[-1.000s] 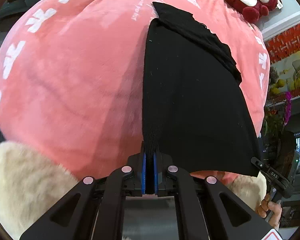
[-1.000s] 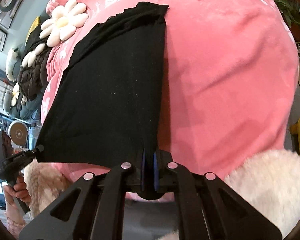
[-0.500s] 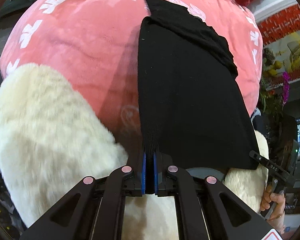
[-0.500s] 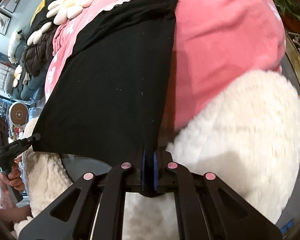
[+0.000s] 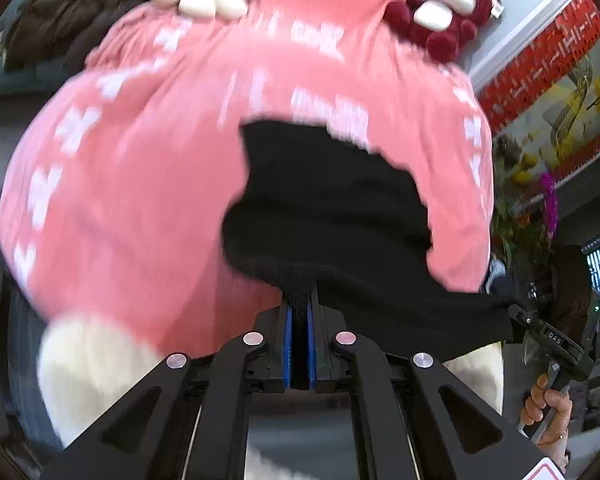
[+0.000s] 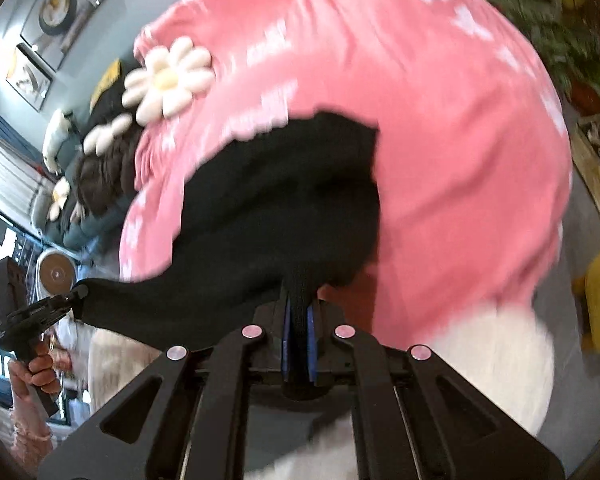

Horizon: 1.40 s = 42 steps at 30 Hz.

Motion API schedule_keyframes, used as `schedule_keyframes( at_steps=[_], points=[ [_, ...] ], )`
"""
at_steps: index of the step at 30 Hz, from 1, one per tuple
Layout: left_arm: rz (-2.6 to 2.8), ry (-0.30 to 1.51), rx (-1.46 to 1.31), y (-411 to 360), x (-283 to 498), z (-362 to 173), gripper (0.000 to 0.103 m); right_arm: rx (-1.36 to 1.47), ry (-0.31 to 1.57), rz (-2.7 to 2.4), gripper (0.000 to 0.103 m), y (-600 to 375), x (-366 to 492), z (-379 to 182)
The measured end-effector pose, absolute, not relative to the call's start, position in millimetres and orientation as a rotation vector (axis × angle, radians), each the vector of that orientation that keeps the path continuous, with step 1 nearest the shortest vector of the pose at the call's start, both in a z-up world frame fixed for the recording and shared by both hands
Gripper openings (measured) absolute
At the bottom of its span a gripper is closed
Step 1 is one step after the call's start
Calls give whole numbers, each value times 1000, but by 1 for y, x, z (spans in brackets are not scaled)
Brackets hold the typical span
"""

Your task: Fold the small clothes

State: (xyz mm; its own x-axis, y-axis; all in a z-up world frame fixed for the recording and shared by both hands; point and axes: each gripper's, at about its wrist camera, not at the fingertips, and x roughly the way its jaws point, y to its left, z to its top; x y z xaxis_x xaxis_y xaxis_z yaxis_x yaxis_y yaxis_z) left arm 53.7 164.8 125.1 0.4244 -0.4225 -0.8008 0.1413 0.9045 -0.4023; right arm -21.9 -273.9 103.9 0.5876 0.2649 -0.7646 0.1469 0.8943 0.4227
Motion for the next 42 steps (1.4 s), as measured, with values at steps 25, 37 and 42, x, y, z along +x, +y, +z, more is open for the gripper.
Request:
schedule_keyframes(
  at_steps=[25,37,42],
  points=[
    [-95,983,77,86,240,22,69,218,994,-84,53,-275,155,1],
    [-260,1087,8,73,338,-7,62,262,1074,72,3,-284,247,-22],
    [-236,1029,-110,89,352,-3,1,487,884,56,2,-325,231,5]
  ],
)
